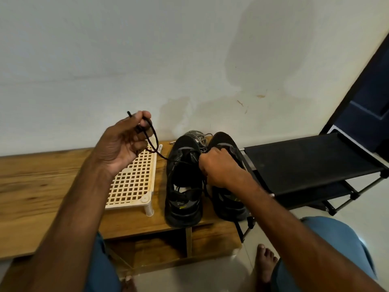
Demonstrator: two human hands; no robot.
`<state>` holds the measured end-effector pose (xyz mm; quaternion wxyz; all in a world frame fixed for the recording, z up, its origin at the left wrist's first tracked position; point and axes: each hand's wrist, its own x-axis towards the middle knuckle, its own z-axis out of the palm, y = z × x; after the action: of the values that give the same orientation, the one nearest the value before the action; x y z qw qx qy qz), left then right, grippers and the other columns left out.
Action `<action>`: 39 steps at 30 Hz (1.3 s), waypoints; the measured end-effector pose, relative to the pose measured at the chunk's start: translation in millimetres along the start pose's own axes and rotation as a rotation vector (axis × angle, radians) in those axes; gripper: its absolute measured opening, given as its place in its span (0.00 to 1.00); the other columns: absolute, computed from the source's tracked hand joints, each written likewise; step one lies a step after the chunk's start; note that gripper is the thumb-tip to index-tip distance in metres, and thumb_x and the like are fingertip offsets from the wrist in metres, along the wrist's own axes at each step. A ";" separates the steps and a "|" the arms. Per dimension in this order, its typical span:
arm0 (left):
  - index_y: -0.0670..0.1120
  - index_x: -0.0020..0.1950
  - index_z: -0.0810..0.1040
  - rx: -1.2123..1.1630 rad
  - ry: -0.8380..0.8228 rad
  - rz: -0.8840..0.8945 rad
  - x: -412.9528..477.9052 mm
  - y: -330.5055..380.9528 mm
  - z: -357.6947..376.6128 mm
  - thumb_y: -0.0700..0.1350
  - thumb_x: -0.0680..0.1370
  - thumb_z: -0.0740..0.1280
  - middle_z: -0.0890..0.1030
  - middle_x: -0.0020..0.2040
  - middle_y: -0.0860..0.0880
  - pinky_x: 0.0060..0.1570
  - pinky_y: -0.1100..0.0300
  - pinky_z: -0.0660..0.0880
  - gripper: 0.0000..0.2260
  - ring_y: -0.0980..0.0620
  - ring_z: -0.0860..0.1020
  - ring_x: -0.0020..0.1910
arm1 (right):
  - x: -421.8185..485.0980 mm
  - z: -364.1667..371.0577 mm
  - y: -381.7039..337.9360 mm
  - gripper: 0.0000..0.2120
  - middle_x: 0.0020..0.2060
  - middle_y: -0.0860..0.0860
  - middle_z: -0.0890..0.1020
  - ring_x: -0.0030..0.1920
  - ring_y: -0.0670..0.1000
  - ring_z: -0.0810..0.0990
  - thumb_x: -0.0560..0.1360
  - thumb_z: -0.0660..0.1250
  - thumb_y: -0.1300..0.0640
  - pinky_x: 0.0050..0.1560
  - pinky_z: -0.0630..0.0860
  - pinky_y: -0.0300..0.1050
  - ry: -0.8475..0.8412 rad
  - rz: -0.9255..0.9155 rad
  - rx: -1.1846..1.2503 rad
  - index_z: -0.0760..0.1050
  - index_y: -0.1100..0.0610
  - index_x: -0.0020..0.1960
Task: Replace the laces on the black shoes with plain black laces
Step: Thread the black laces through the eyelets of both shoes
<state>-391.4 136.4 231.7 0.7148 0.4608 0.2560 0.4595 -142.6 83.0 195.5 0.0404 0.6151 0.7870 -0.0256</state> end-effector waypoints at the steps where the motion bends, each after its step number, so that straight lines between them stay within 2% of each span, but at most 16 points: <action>1: 0.50 0.48 0.86 0.017 0.001 -0.004 -0.4 -1.2 2.5 0.50 0.77 0.71 0.77 0.40 0.58 0.29 0.68 0.60 0.05 0.59 0.72 0.43 | 3.5 5.3 -3.4 0.13 0.56 0.59 0.81 0.64 0.62 0.75 0.75 0.72 0.60 0.68 0.69 0.61 -0.014 0.009 -0.098 0.78 0.58 0.59; 3: 0.50 0.48 0.86 0.014 -0.007 -0.013 0.0 -3.4 6.1 0.48 0.81 0.66 0.77 0.40 0.57 0.29 0.68 0.59 0.10 0.60 0.70 0.38 | 8.0 13.5 -3.6 0.16 0.58 0.59 0.81 0.67 0.62 0.73 0.77 0.72 0.57 0.72 0.62 0.63 -0.040 0.024 -0.218 0.76 0.58 0.62; 6: 0.50 0.49 0.86 0.000 -0.039 -0.032 1.6 -5.3 9.9 0.48 0.81 0.65 0.77 0.40 0.57 0.29 0.68 0.57 0.10 0.60 0.67 0.34 | 10.9 23.3 0.9 0.14 0.57 0.58 0.82 0.66 0.61 0.74 0.77 0.70 0.54 0.72 0.60 0.61 -0.031 0.054 -0.250 0.76 0.57 0.62; 13: 0.48 0.51 0.87 0.102 -0.042 -0.059 7.5 -14.8 17.8 0.48 0.79 0.69 0.78 0.41 0.55 0.31 0.65 0.55 0.08 0.59 0.63 0.34 | 14.6 34.1 -3.3 0.12 0.59 0.56 0.82 0.69 0.60 0.72 0.79 0.68 0.53 0.74 0.56 0.61 -0.003 0.111 -0.296 0.77 0.55 0.62; 21: 0.48 0.52 0.87 0.136 -0.026 -0.078 14.5 -24.3 21.3 0.48 0.79 0.68 0.78 0.42 0.55 0.30 0.64 0.52 0.09 0.59 0.61 0.32 | 16.8 38.7 -4.6 0.10 0.54 0.54 0.83 0.63 0.57 0.77 0.79 0.69 0.53 0.76 0.54 0.63 0.030 0.070 -0.271 0.78 0.54 0.59; 25: 0.46 0.54 0.86 0.164 -0.006 -0.098 17.5 -30.5 19.3 0.48 0.79 0.69 0.79 0.43 0.54 0.30 0.63 0.52 0.10 0.59 0.61 0.31 | 18.0 41.2 -5.0 0.09 0.52 0.53 0.83 0.60 0.56 0.79 0.80 0.67 0.53 0.76 0.54 0.62 0.030 0.035 -0.277 0.77 0.54 0.58; 29: 0.44 0.56 0.86 0.240 0.024 -0.068 17.6 -30.8 21.0 0.48 0.79 0.69 0.80 0.44 0.53 0.27 0.66 0.53 0.11 0.59 0.61 0.31 | 17.5 37.1 -5.1 0.11 0.54 0.54 0.82 0.63 0.57 0.77 0.80 0.67 0.52 0.76 0.54 0.62 -0.001 0.040 -0.293 0.77 0.55 0.60; 32: 0.46 0.57 0.86 0.422 0.057 -0.017 16.1 -27.9 27.9 0.56 0.79 0.68 0.84 0.47 0.51 0.28 0.65 0.55 0.17 0.57 0.61 0.31 | 11.7 10.9 -1.3 0.11 0.51 0.54 0.81 0.62 0.57 0.76 0.78 0.69 0.51 0.72 0.61 0.60 0.060 0.084 -0.223 0.78 0.54 0.58; 34: 0.49 0.56 0.87 0.624 0.073 0.026 15.1 -25.9 37.4 0.62 0.82 0.62 0.87 0.49 0.50 0.29 0.66 0.59 0.21 0.58 0.65 0.30 | 4.7 -15.0 13.3 0.05 0.42 0.50 0.80 0.55 0.54 0.81 0.73 0.70 0.54 0.62 0.70 0.52 0.201 0.123 0.027 0.81 0.51 0.50; 35: 0.51 0.54 0.87 0.770 0.079 0.077 14.6 -25.9 42.6 0.62 0.83 0.58 0.88 0.48 0.51 0.30 0.68 0.63 0.22 0.59 0.72 0.30 | -1.0 -28.8 22.6 0.03 0.39 0.47 0.81 0.50 0.52 0.83 0.72 0.71 0.56 0.57 0.74 0.47 0.301 0.143 0.279 0.82 0.50 0.45; 36: 0.54 0.51 0.88 0.960 0.093 0.149 14.8 -26.5 47.6 0.62 0.84 0.56 0.88 0.46 0.54 0.35 0.70 0.68 0.23 0.61 0.79 0.35 | -8.3 -42.7 30.8 0.03 0.37 0.46 0.83 0.46 0.49 0.85 0.73 0.71 0.58 0.53 0.78 0.44 0.398 0.158 0.587 0.82 0.51 0.42; 37: 0.56 0.49 0.88 1.172 0.112 0.226 15.0 -27.4 52.9 0.63 0.84 0.55 0.87 0.45 0.56 0.41 0.70 0.71 0.23 0.62 0.82 0.41 | -16.7 -54.3 39.0 0.04 0.37 0.48 0.85 0.43 0.49 0.86 0.73 0.71 0.60 0.50 0.80 0.43 0.516 0.146 0.935 0.82 0.53 0.41; 39: 0.56 0.43 0.87 1.501 0.131 0.374 15.5 -28.8 68.1 0.66 0.83 0.54 0.86 0.42 0.56 0.44 0.66 0.72 0.26 0.60 0.81 0.42 | -28.9 -68.7 57.9 0.04 0.36 0.54 0.86 0.40 0.53 0.86 0.74 0.70 0.62 0.48 0.83 0.47 0.710 0.110 1.485 0.82 0.57 0.42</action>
<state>-318.5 117.0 237.2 0.1054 0.8291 0.4584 0.3023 -81.7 75.3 267.1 -0.6268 0.4908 0.4998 -0.3413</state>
